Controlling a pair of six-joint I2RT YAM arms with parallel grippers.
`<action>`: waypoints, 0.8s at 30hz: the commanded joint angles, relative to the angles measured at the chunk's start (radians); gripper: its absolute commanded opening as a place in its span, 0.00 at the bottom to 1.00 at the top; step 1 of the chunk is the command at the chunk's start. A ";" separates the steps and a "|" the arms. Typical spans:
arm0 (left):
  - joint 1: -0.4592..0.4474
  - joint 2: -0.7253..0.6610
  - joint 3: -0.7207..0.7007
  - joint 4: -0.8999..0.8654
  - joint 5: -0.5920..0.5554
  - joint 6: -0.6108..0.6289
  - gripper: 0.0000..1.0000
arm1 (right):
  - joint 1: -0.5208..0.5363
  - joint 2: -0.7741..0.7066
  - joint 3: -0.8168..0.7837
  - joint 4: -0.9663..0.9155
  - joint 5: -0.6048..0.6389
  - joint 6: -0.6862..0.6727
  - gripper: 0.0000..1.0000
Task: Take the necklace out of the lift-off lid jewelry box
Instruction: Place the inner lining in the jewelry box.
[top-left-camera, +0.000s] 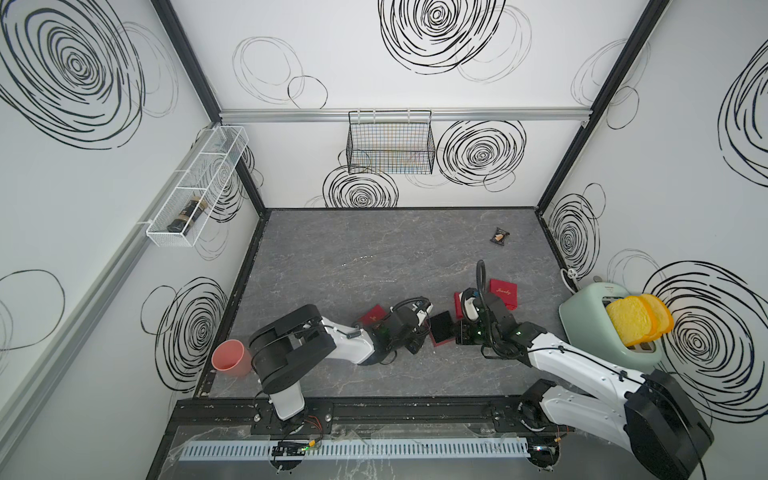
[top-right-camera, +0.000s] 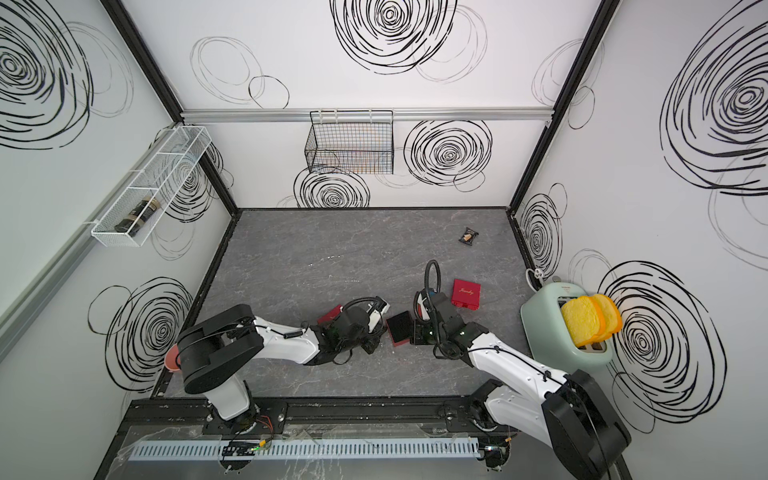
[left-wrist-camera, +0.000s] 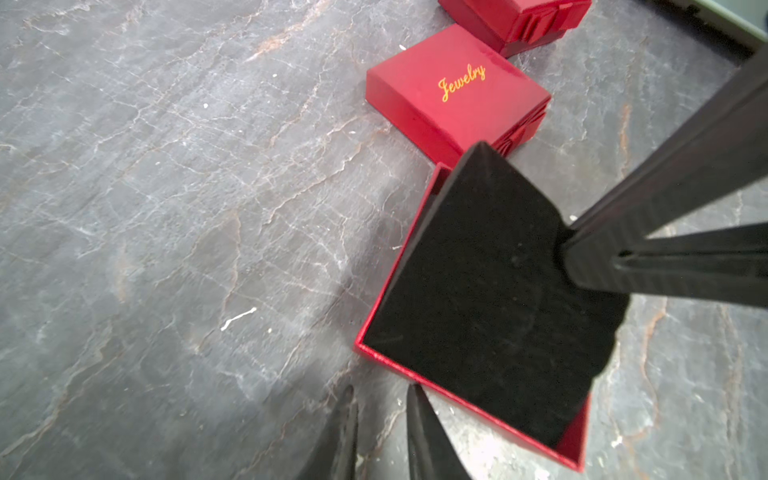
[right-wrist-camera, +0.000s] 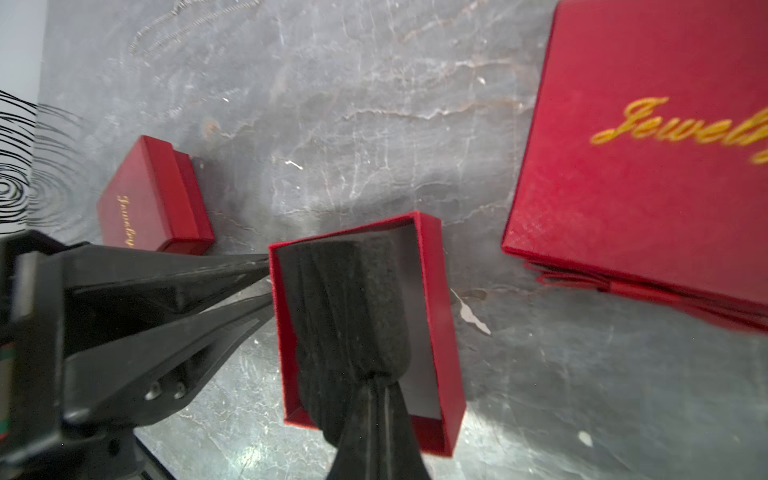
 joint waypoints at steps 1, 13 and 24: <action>0.003 0.014 0.016 0.046 0.008 -0.010 0.25 | 0.013 0.031 0.039 -0.017 -0.003 -0.010 0.01; 0.003 -0.017 0.004 0.030 0.003 -0.009 0.25 | 0.081 0.027 0.147 -0.126 0.105 -0.048 0.34; 0.003 -0.031 -0.008 0.029 -0.014 -0.006 0.26 | 0.111 0.056 0.228 -0.207 0.202 -0.076 0.43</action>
